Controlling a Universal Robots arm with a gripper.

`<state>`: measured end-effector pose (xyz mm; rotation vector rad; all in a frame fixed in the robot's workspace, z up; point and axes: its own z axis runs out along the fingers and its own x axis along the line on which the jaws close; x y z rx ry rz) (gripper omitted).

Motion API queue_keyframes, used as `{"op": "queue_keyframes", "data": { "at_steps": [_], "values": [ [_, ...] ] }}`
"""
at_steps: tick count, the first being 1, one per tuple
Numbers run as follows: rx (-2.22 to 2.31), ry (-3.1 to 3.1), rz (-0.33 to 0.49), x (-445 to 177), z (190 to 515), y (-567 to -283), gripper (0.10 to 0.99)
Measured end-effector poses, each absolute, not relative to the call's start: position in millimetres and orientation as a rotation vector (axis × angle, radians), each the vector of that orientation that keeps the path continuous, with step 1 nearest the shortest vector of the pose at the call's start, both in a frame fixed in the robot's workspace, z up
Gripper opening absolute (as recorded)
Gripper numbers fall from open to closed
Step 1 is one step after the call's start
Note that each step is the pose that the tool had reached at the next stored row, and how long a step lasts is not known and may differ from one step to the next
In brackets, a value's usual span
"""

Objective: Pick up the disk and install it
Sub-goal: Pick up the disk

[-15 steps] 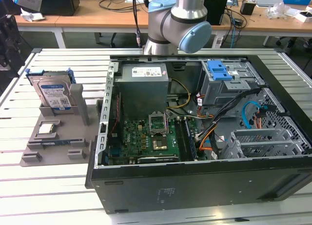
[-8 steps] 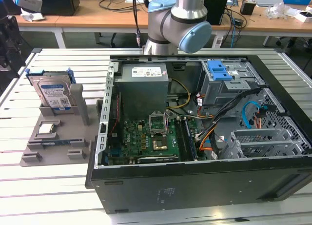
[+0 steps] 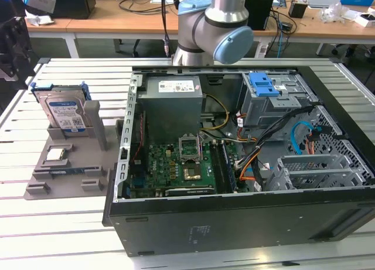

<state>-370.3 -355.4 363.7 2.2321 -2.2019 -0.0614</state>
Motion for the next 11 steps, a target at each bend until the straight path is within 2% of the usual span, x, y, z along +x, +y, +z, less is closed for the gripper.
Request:
{"op": "queue_keyframes", "data": {
  "at_steps": [11],
  "values": [
    [2.220, -2.212, -0.064, -358.7, 347.4, -336.0, 0.482]
  ]
}}
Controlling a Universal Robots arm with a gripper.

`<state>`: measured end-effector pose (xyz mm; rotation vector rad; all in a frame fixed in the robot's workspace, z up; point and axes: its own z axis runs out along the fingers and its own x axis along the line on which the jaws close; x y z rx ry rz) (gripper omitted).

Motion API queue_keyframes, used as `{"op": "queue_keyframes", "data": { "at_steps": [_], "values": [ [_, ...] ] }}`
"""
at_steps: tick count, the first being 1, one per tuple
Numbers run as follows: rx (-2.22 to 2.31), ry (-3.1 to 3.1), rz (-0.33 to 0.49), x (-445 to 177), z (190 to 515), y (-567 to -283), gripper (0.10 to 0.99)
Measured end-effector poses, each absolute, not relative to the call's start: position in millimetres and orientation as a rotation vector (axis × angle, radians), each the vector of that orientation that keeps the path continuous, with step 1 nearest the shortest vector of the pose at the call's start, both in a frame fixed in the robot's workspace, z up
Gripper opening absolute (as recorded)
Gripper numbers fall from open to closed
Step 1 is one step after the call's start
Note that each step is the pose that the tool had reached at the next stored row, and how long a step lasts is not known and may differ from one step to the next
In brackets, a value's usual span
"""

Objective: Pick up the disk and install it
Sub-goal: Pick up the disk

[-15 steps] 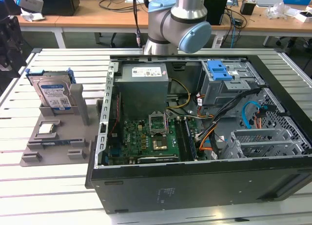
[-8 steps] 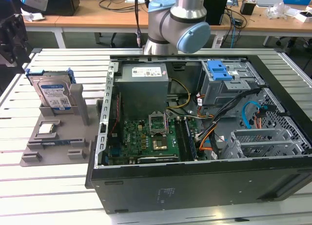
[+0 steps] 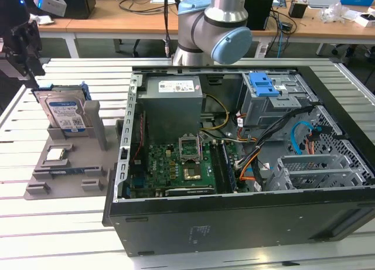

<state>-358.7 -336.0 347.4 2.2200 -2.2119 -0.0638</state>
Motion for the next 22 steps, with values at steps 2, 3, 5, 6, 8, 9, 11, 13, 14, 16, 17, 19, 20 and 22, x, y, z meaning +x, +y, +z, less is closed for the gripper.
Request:
{"op": "queue_keyframes", "data": {
  "at_steps": [2, 3, 5, 6, 8, 9, 11, 13, 14, 16, 17, 19, 20, 22],
  "values": [
    [2.214, -2.218, -0.064, -351.4, 340.8, -336.0, 0.482],
    [2.214, -2.218, -0.064, -350.5, 338.7, -335.9, 0.482],
    [2.213, -2.218, -0.065, -350.4, 335.1, -334.2, 0.482],
    [2.213, -2.218, -0.065, -350.3, 332.5, -332.9, 0.482],
    [2.213, -2.218, -0.065, -350.3, 327.2, -330.9, 0.482],
    [2.213, -2.218, -0.066, -350.3, 325.4, -330.4, 0.482],
    [2.213, -2.217, -0.066, -350.0, 320.8, -330.0, 0.482],
    [2.213, -2.217, -0.066, -349.8, 316.9, -330.0, 0.482],
    [2.213, -2.217, -0.066, -349.6, 314.8, -329.9, 0.482],
    [2.213, -2.217, -0.066, -349.1, 311.2, -330.0, 0.482],
    [2.213, -2.217, -0.066, -348.7, 309.4, -330.0, 0.482],
    [2.213, -2.216, -0.066, -347.8, 304.9, -330.0, 0.482],
    [2.215, -2.214, -0.065, -347.4, 302.3, -329.9, 0.482],
    [2.221, -2.206, -0.064, -346.3, 296.2, -329.7, 0.482]
  ]
}}
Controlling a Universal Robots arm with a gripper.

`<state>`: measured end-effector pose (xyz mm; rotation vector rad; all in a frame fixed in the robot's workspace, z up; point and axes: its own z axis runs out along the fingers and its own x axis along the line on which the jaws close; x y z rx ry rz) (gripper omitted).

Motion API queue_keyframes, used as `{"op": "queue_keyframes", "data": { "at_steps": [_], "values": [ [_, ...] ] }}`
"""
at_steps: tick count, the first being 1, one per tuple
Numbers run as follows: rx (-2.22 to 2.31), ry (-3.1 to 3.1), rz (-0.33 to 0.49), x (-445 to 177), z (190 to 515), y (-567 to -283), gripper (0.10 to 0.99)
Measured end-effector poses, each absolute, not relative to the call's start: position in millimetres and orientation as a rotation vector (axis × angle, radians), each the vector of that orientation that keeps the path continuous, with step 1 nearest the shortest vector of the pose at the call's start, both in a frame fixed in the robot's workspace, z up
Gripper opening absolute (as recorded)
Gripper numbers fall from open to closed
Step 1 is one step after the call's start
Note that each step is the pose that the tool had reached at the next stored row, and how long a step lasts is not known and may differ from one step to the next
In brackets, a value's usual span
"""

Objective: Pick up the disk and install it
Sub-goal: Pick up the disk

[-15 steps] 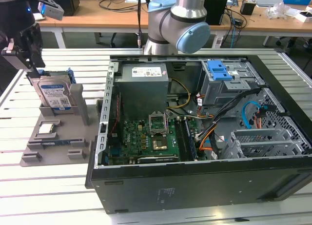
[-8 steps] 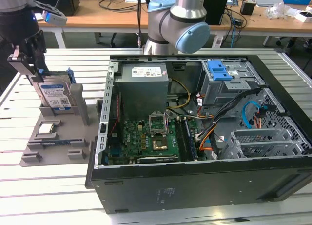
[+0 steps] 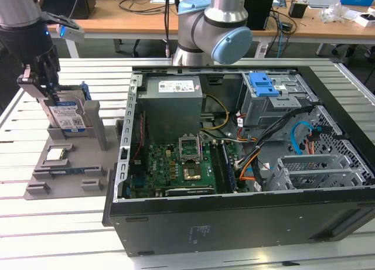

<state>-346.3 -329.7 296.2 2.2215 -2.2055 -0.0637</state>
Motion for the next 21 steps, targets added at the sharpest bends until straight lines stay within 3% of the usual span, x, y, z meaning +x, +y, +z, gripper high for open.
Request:
{"op": "queue_keyframes", "data": {
  "at_steps": [17, 20, 21],
  "values": [
    [2.230, -2.195, -0.063, -344.9, 286.2, -329.5, 0.482],
    [2.231, -2.195, -0.063, -344.9, 286.1, -329.5, 0.365],
    [2.230, -2.195, -0.063, -344.9, 286.1, -329.5, 0.365]
  ]
}}
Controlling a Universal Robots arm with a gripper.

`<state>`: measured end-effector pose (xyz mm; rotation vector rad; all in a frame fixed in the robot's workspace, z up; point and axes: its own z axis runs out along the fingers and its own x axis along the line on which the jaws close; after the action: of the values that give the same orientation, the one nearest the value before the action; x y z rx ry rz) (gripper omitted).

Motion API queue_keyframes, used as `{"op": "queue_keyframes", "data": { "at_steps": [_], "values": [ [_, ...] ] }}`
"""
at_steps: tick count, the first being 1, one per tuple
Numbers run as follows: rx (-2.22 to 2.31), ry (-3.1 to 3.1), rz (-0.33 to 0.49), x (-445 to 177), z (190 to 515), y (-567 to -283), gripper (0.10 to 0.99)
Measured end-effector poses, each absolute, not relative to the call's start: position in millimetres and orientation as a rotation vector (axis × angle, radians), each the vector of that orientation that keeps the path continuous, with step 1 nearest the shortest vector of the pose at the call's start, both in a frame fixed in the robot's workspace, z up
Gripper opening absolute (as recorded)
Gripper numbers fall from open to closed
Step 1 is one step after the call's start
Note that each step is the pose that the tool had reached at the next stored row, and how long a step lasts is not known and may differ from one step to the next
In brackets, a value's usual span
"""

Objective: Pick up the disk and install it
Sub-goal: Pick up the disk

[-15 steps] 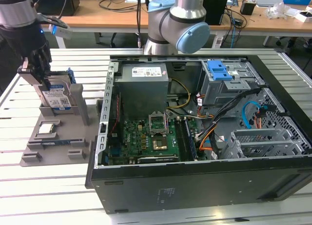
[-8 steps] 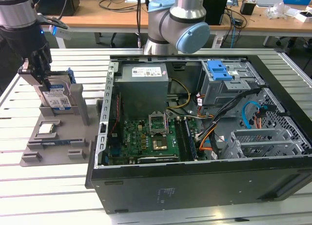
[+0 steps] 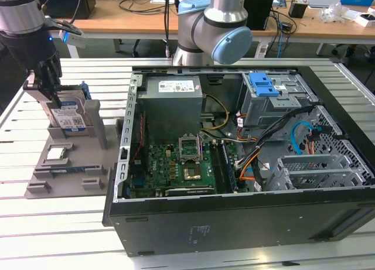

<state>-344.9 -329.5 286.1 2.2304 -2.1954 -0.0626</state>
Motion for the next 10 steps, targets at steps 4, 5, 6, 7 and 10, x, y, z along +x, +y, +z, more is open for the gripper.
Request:
{"op": "queue_keyframes", "data": {
  "at_steps": [4, 5, 6, 7, 10],
  "values": [
    [2.230, -2.195, -0.062, -345.0, 286.1, -329.5, 0.365],
    [2.230, -2.195, -0.062, -345.0, 286.0, -329.5, 0.365],
    [2.230, -2.195, -0.062, -344.9, 286.0, -329.5, 0.365],
    [2.230, -2.195, -0.062, -345.0, 286.0, -329.5, 0.365],
    [2.230, -2.195, -0.062, -344.9, 286.0, -329.5, 0.365]
  ]
}}
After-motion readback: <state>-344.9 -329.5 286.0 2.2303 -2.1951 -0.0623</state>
